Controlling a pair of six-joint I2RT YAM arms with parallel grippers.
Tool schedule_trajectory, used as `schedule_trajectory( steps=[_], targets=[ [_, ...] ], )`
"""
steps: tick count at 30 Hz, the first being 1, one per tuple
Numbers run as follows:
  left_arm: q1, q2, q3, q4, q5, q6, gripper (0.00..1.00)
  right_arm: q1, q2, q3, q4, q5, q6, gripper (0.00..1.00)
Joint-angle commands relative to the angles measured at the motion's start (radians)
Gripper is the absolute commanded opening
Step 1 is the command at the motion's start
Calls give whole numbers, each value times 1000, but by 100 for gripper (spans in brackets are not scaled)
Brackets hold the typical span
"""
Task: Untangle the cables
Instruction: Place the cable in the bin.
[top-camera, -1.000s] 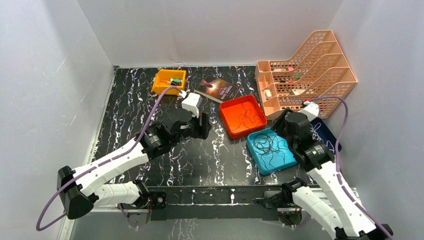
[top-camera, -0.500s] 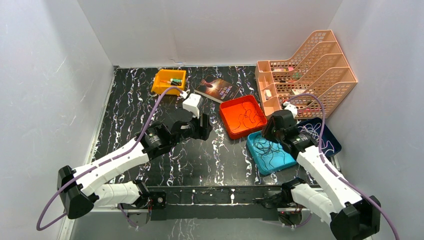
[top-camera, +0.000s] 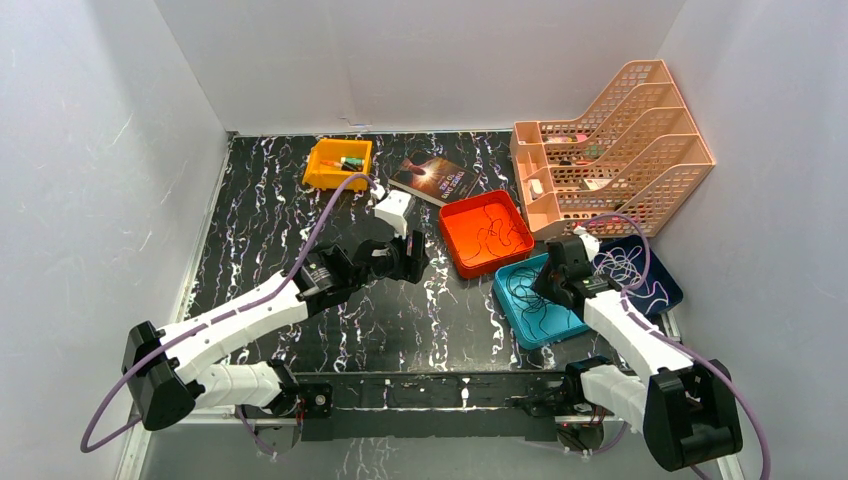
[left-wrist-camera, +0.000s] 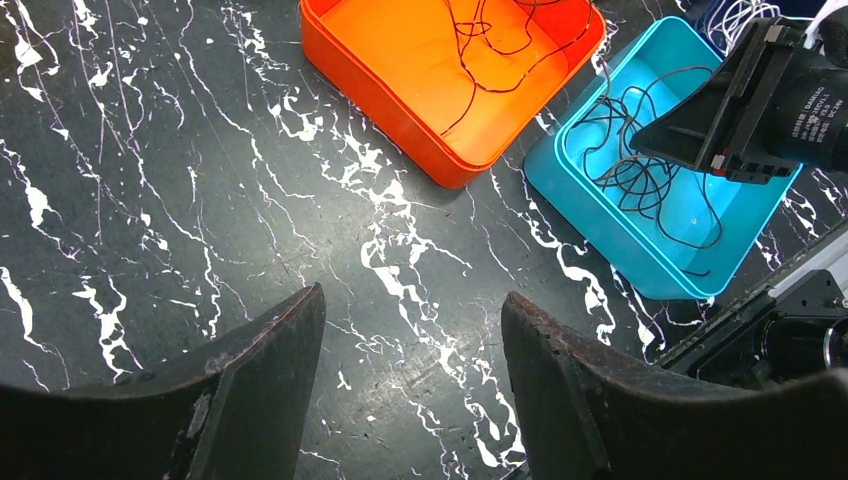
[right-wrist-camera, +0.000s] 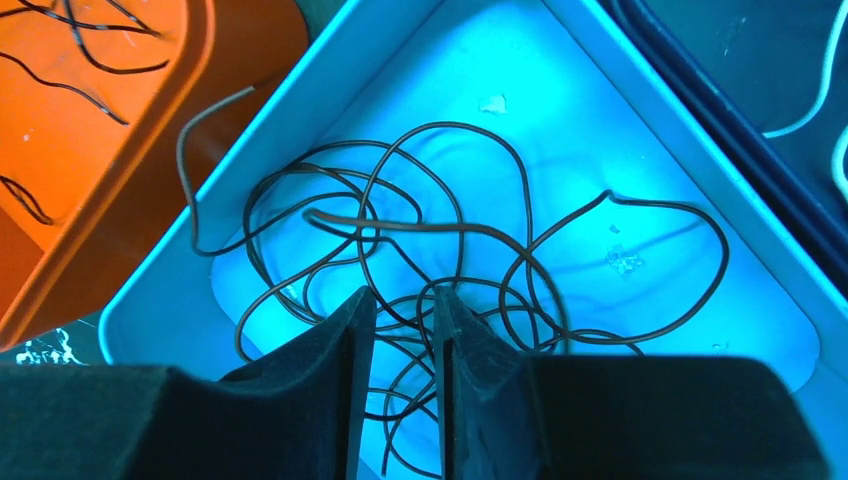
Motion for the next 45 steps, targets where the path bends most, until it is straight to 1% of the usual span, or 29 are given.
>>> schedule_trajectory(
  steps=[1, 11, 15, 18, 23, 27, 30, 36, 38, 42, 45],
  targets=[
    [5, -9, 14, -2, 8, 10, 64, -8, 9, -11, 71, 17, 14, 36],
    [4, -10, -10, -8, 37, -20, 65, -32, 57, -33, 114, -32, 22, 42],
    [5, -7, -14, -10, 47, -25, 65, -36, 51, -20, 99, -33, 21, 46],
    [4, -1, -15, -12, 51, -24, 66, -36, 11, 7, 65, -37, 13, 51],
    [5, 6, -15, -17, 52, -25, 66, -36, -92, 88, -10, -59, -31, 57],
    [4, 13, -18, -11, 61, -26, 67, -35, -133, 167, -48, -117, -73, 60],
    [4, 18, -16, -8, 68, -24, 67, -36, -158, 199, -69, -137, -73, 61],
    [5, 33, -4, -12, 72, -22, 67, -36, -200, 222, -99, -104, -52, 61],
    [5, 37, -4, -17, 73, -24, 67, -36, -205, 231, -121, -71, -50, 62],
    [4, 32, -14, -19, 62, -25, 68, -37, -222, 222, -164, 52, -28, 63],
    [5, 14, -21, -21, 53, -24, 69, -36, -228, 218, -174, 85, -22, 63]
  ],
)
